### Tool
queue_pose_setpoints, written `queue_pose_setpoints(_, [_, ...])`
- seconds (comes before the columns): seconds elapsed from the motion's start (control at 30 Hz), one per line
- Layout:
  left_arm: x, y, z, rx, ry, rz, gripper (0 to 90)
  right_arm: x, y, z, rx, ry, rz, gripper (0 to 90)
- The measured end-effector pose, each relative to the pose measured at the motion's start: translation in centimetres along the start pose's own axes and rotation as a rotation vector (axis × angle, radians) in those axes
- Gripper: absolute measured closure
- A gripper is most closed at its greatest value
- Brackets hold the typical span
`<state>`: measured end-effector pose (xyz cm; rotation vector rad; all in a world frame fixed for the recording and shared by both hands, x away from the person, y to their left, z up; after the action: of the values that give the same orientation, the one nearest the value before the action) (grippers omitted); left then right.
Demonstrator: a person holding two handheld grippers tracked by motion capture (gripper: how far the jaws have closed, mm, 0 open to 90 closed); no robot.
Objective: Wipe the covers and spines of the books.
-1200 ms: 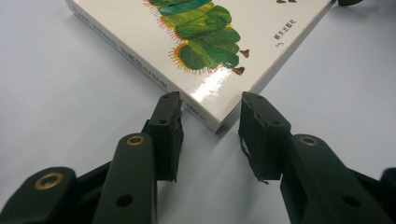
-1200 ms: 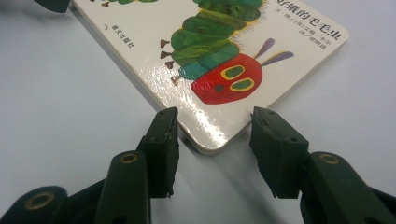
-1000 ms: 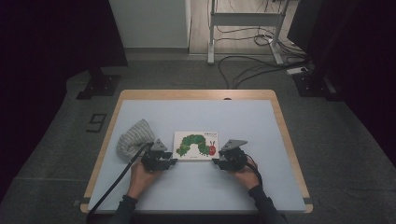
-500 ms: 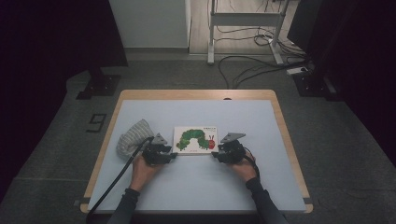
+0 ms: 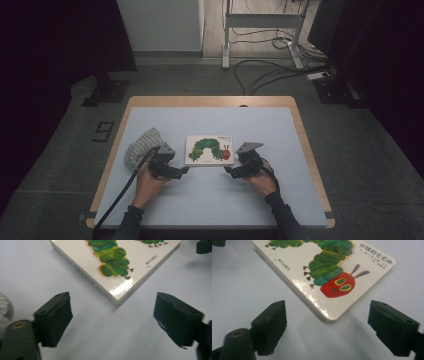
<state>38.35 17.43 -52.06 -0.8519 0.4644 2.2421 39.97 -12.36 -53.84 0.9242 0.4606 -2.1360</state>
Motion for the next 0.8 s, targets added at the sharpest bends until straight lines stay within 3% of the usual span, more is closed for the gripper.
queue_pose_setpoints(0.17, [-0.1,0.4,1.6,-0.001,0.027,0.011,10.6,-0.4,-0.4,1.2,-0.004,0.002,0.021,10.7])
queue_pose_setpoints(0.37, [0.3,1.3,2.9,-0.041,-0.005,-0.033,0.2,-0.6,-1.0,2.7,0.003,0.017,0.034,1.3])
queue_pose_setpoints(0.8, [2.4,2.4,5.4,-0.052,0.018,-0.074,0.0,0.3,-1.6,5.8,0.021,0.032,0.056,0.2])
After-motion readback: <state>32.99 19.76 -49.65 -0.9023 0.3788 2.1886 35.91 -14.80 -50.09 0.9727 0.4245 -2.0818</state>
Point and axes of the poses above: each handheld gripper's, and its own axes: z roughly backward along the jaws, x roughly out of its underside, y roughly to its right, the point moved 3 cm from there along -z, roughly forward along the jaws, and after that the axes turned 1 degree about -y, right-handed, at the moved point
